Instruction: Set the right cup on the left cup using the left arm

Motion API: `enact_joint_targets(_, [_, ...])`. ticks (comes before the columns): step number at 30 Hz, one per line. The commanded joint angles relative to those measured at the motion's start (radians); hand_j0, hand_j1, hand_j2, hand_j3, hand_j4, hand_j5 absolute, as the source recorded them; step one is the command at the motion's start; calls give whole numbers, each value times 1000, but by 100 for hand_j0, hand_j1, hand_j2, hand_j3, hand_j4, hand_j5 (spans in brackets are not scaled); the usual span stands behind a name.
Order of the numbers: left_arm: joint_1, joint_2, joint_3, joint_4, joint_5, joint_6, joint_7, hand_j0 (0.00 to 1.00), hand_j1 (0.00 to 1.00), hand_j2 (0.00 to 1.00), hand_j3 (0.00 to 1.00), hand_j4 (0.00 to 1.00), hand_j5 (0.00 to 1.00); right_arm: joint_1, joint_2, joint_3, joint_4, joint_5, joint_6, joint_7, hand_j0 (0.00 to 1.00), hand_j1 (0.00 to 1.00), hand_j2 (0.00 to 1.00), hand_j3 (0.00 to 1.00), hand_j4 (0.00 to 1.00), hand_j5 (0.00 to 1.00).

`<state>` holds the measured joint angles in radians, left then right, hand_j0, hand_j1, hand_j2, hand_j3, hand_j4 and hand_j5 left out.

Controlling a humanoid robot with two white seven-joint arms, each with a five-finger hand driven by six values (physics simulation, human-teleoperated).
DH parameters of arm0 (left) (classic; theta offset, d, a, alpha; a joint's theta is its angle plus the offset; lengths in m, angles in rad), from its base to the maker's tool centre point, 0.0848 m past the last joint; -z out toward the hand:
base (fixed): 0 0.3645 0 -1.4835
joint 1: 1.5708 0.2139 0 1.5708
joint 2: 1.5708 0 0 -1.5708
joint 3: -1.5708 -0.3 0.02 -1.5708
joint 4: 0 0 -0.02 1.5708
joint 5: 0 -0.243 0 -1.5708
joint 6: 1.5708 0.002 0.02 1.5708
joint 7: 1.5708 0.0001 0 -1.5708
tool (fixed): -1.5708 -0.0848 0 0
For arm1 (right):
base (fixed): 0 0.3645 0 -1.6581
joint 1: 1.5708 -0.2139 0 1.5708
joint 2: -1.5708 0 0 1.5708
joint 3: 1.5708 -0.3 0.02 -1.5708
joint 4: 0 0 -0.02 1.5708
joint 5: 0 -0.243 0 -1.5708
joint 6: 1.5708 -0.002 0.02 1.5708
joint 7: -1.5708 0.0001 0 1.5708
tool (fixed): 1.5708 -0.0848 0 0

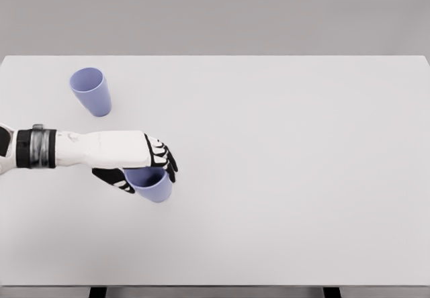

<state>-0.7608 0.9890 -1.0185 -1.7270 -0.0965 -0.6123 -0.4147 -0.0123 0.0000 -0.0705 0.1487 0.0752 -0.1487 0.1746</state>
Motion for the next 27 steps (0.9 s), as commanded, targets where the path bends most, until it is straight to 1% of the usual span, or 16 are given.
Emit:
enact_joint_targets(1, [0, 37, 18, -2, 31, 1, -4, 46, 46, 46, 46, 46, 46, 0, 0, 0, 0, 0, 0, 0, 100, 100, 100, 100, 100, 100])
enact_joint_targets(4, [-3, 76, 60, -2, 58, 1, -7, 47, 47, 47, 47, 47, 47, 0, 0, 0, 0, 0, 0, 0, 100, 100, 100, 100, 100, 100])
enact_joint_targets(8, [-35, 114, 66, 12, 90, 1, -7, 47, 47, 47, 47, 47, 47, 0, 0, 0, 0, 1, 0, 0, 100, 100, 100, 100, 100, 100])
enact_joint_targets(9, [-38, 117, 70, 30, 93, 1, -7, 47, 47, 47, 47, 47, 47, 0, 0, 0, 0, 1, 0, 0, 100, 100, 100, 100, 100, 100])
enact_joint_targets(12, [-72, 126, 77, 101, 110, 1, -12, 47, 47, 47, 47, 47, 47, 0, 0, 0, 0, 0, 0, 0, 100, 100, 100, 100, 100, 100])
enact_joint_targets(15, [-84, 126, 77, 147, 112, 1, -33, 47, 47, 47, 47, 47, 47, 0, 0, 0, 0, 0, 0, 0, 100, 100, 100, 100, 100, 100])
enact_joint_targets(17, [-104, 126, 75, 182, 113, 1, -52, 47, 47, 47, 47, 47, 47, 0, 0, 0, 0, 0, 0, 0, 100, 100, 100, 100, 100, 100])
enact_joint_targets(21, [-138, 122, 72, 225, 113, 1, -78, 47, 47, 47, 47, 47, 47, 0, 0, 0, 0, 0, 0, 0, 100, 100, 100, 100, 100, 100])
enact_joint_targets(23, [-166, 115, 66, 248, 113, 1, -87, 47, 47, 47, 47, 47, 47, 0, 0, 0, 0, 0, 0, 0, 100, 100, 100, 100, 100, 100])
enact_joint_targets(25, [-189, 106, 63, 282, 112, 1, -108, 47, 47, 47, 47, 47, 47, 0, 0, 0, 0, 0, 0, 0, 100, 100, 100, 100, 100, 100])
enact_joint_targets(27, [-207, 91, 63, 313, 110, 1, -111, 47, 47, 47, 47, 47, 47, 0, 0, 0, 0, 0, 0, 0, 100, 100, 100, 100, 100, 100])
